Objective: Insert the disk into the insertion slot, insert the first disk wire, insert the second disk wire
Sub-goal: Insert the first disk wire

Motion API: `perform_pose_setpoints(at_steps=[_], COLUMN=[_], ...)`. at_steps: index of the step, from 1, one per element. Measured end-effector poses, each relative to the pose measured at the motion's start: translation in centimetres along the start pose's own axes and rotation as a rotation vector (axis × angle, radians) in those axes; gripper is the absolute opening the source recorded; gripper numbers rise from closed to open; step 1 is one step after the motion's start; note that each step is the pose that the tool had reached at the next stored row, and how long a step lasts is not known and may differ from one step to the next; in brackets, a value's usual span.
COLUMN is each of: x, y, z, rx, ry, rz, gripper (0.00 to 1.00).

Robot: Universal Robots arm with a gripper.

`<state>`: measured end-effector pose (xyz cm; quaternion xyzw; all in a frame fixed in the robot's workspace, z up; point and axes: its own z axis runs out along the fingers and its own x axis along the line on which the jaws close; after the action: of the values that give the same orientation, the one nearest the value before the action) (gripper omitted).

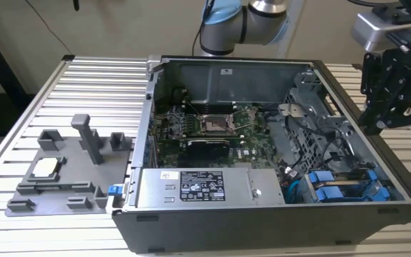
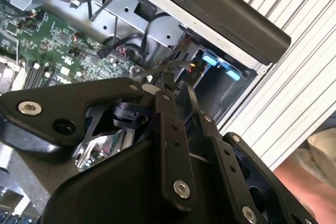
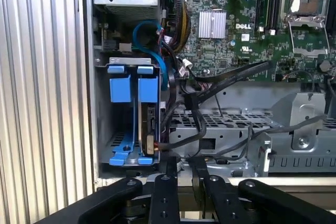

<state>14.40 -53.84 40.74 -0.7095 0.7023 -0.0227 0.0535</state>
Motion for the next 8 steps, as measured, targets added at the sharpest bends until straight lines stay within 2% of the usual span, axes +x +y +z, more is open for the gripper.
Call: perform_pose_setpoints(at_steps=[6, 8], x=[-0.47, -0.49], y=[1.80, 2.58], z=[-0.09, -0.12], rx=[0.0093, 0.0220], ry=[0.0002, 0.0002], rz=[0.000, -0.001], gripper=[0.27, 0.27])
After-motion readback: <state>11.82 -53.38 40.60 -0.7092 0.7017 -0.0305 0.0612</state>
